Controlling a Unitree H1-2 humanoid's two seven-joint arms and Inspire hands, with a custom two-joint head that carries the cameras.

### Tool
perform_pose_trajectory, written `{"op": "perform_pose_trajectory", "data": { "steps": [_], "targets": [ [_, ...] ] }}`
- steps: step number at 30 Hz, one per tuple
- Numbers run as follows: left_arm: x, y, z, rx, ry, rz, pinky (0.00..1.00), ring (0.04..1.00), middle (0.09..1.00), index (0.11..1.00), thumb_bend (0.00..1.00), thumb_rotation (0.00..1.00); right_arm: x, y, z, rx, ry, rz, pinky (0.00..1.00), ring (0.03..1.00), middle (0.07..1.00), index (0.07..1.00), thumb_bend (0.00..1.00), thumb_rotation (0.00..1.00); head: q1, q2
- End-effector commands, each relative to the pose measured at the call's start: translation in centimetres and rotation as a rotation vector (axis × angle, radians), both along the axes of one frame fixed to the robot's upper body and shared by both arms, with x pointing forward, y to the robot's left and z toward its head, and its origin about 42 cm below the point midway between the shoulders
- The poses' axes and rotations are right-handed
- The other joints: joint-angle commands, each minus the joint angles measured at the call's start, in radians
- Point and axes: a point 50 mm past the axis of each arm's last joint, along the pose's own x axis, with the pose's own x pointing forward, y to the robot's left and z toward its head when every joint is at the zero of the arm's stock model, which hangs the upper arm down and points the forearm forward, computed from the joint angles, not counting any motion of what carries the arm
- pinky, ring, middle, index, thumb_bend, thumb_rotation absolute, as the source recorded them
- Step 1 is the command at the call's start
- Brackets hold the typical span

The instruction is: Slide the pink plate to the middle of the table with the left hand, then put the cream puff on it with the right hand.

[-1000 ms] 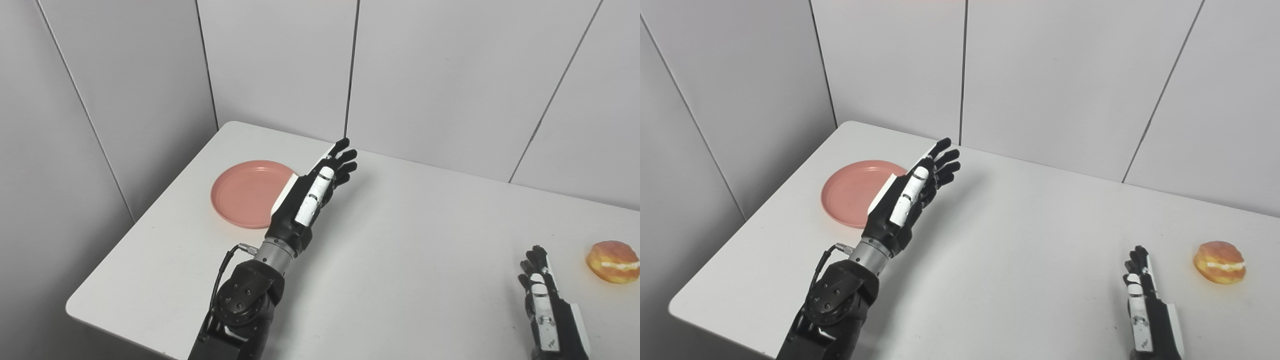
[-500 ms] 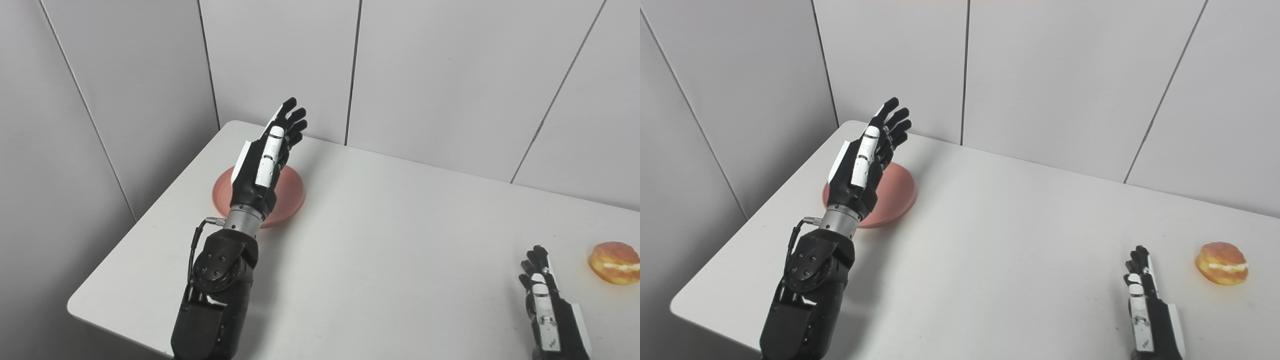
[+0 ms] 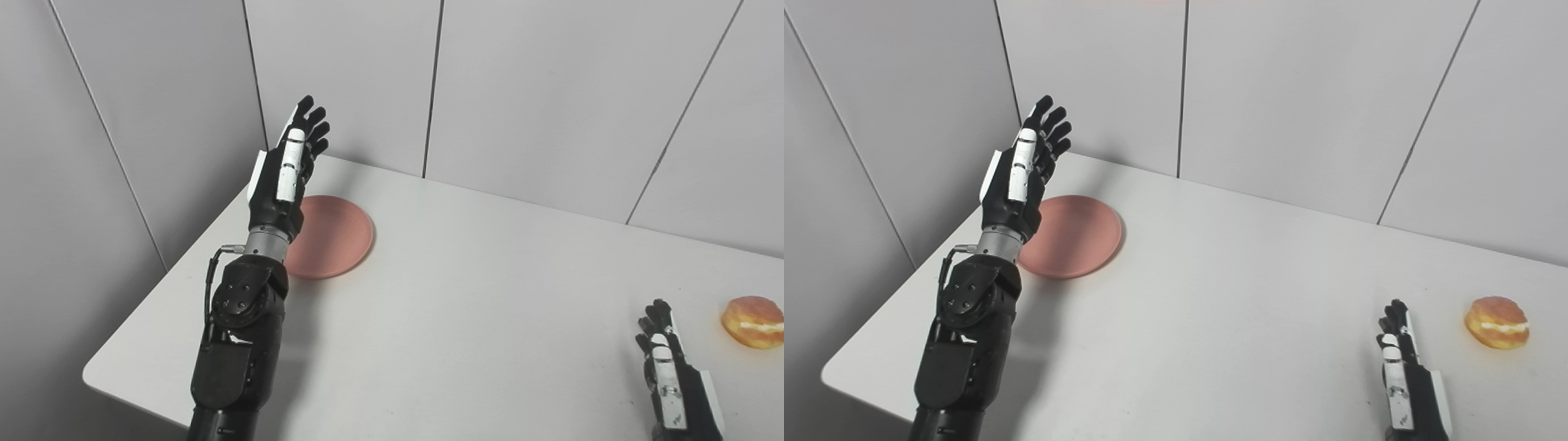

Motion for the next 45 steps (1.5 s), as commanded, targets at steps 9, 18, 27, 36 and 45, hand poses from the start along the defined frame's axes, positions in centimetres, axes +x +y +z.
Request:
{"op": "perform_pose_trajectory", "data": {
  "steps": [9,18,27,36,45],
  "targets": [
    [1.5,4.7,3.4,-0.007,-0.106,0.079,0.96,0.949,0.950,0.940,0.45,1.00,-2.7,0.1,-4.6,0.031,0.136,-0.014,1.00,1.000,1.000,1.000,0.08,1.00,-0.001,0.004],
    [1.3,7.3,2.6,-0.049,-0.076,0.144,0.98,0.958,0.963,0.955,0.46,1.00,-2.7,-0.1,-4.6,0.023,0.131,-0.017,1.00,1.000,1.000,1.000,0.07,1.00,0.001,0.003],
    [1.0,8.5,1.6,-0.086,-0.041,0.166,0.98,0.953,0.954,0.947,0.43,1.00,-2.7,-0.2,-4.7,0.019,0.136,-0.014,1.00,1.000,1.000,1.000,0.08,1.00,0.005,0.006],
    [1.2,8.8,-0.2,-0.099,0.015,0.171,0.98,0.958,0.955,0.954,0.42,1.00,-2.7,-0.3,-4.5,0.032,0.140,-0.016,1.00,1.000,1.000,1.000,0.08,1.00,0.006,0.012],
    [1.8,9.4,-2.5,-0.147,0.080,0.177,0.97,0.968,0.961,0.944,0.42,1.00,-2.9,-0.3,-4.5,0.026,0.134,-0.010,1.00,1.000,1.000,1.000,0.08,1.00,0.004,0.016]
  ]
}}
